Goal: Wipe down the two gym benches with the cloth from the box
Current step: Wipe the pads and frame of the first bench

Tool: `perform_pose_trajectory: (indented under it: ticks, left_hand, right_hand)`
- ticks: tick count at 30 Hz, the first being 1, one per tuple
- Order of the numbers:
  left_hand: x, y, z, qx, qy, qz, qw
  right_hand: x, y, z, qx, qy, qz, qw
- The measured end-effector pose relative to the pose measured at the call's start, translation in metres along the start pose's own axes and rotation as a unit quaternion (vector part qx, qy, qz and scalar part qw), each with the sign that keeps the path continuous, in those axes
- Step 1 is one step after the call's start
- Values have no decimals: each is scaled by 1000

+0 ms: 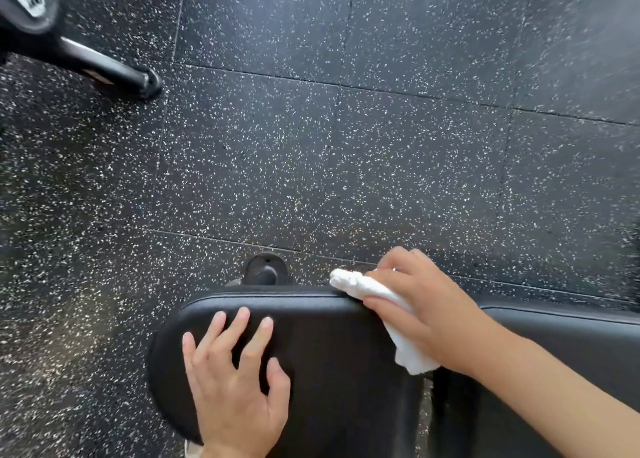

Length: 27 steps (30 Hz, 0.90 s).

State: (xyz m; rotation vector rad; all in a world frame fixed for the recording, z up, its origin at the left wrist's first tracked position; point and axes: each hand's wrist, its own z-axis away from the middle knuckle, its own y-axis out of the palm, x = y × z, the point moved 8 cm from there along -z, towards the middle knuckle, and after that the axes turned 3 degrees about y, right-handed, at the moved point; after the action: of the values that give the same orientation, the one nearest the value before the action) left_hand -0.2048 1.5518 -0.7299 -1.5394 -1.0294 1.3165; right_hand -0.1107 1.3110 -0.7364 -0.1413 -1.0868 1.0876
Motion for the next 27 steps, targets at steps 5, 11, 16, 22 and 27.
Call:
perform_pose_trajectory:
  ticks: [5, 11, 16, 22, 27]
  left_hand:
    - [1, 0, -1, 8, 3, 7, 1000]
    - [3, -2, -2, 11, -8, 22, 1000]
    - [2, -4, 0, 5, -7, 28, 1000]
    - [3, -9, 0, 5, -24, 48, 999]
    - [4, -20, -4, 42, -23, 87, 995]
  right_hand:
    - [48, 31, -49, 20, -30, 46, 998]
    - [141, 86, -120, 87, -69, 52, 992]
    - [95, 54, -85, 68, -28, 8, 997]
    - [34, 12, -23, -47, 46, 86, 994]
    - [85, 36, -35, -122, 17, 138, 983]
